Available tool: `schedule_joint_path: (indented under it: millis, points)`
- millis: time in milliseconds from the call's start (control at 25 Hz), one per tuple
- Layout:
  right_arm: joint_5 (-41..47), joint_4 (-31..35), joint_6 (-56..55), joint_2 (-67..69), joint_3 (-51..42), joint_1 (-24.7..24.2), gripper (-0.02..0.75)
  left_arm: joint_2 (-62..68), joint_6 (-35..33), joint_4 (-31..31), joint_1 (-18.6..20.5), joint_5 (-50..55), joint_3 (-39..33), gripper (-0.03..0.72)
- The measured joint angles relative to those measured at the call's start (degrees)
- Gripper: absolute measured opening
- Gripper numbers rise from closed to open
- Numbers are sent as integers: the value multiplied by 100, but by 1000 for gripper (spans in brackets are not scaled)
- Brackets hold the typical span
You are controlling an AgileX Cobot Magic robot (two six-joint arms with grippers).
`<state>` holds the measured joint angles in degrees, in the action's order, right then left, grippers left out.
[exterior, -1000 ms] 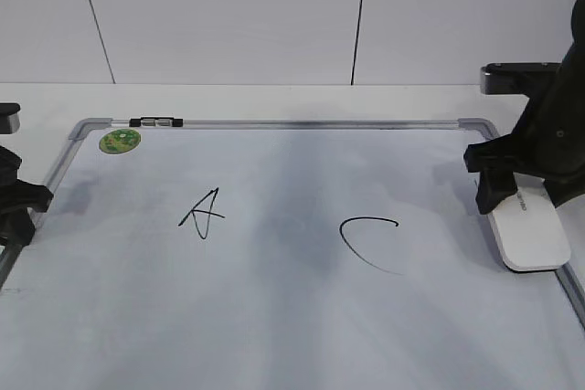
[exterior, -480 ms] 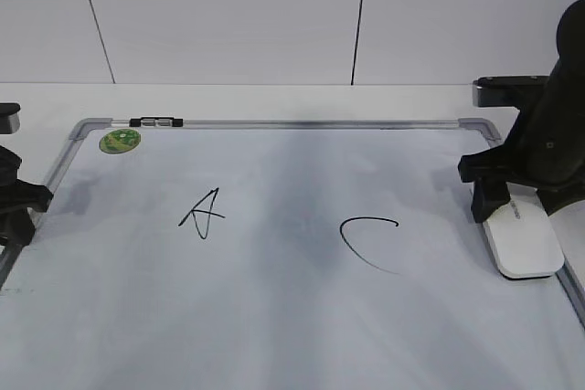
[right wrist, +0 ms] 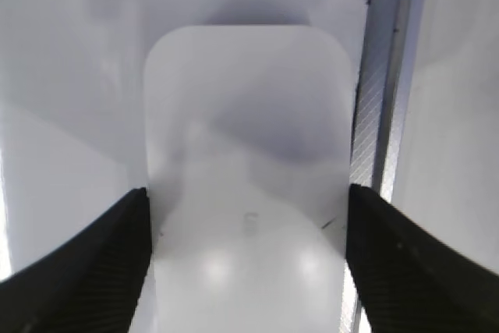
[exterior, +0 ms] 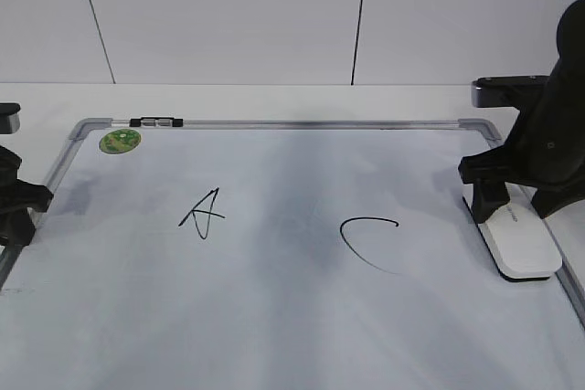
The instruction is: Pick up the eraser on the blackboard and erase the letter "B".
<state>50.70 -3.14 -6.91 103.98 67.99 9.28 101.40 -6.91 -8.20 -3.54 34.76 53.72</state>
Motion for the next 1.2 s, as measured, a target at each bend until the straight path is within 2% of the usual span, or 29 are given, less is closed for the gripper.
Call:
schedule_joint_path:
  millis: [480,760,1040,1120,1200]
  points:
    - [134,0,35,-280,283,0,596,0,0,0,0,0,0,146]
    - [-261,0,86,-933,398,0,592,0,0,0,0,0,0,146]
    - [-283,0,152,-1052,398,0,466,0,0,0,0,0,0,147]
    - [-283,0,178,-1110,398,0,457,0,0,12,0,0,0,161]
    - [-272,24,240,-1208,398,0,470,-11,-11,63,0,13,0,216]
